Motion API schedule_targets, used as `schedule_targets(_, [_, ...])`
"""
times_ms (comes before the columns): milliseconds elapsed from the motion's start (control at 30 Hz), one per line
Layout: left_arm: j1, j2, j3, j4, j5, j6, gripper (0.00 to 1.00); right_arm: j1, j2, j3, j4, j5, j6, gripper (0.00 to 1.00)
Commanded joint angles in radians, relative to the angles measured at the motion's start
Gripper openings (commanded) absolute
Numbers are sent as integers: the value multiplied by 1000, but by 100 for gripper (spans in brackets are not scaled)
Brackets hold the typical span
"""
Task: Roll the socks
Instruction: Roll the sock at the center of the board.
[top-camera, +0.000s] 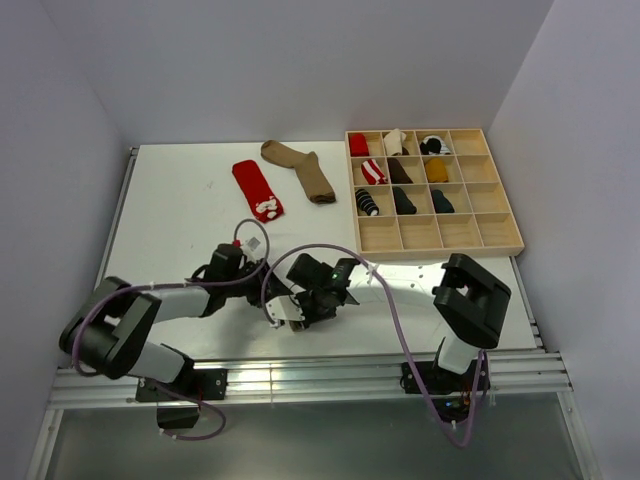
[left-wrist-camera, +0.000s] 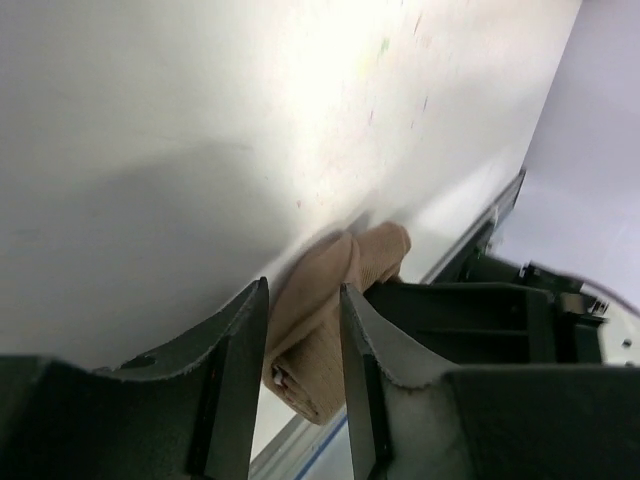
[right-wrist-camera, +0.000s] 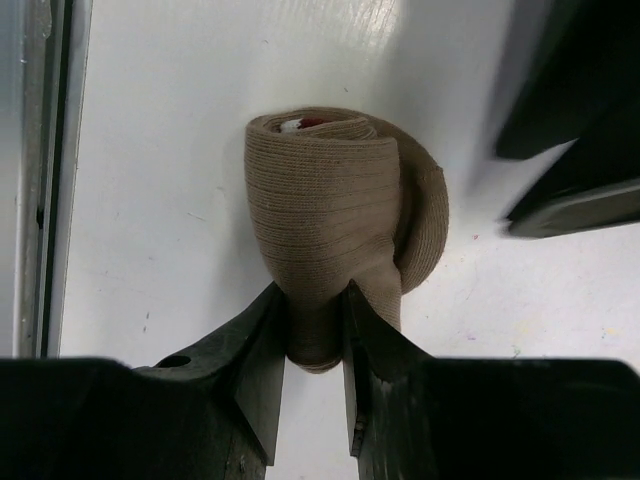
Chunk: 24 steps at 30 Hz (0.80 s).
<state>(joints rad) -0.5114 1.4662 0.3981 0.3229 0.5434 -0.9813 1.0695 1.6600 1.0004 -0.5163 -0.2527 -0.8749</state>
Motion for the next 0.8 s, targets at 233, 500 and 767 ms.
schedule_targets(233, [298,-478,-123,-137,-172,-39,40,-60,118,96,-211,-57,16,23])
schedule_targets(500, [315,-1009,-117,-320,-414,6,39,-134,259,266,-379,-124,28,23])
schedule_targets(767, [301,-1055,-30,-341,-361,180,39,-198,397,412,-505,-151,56,23])
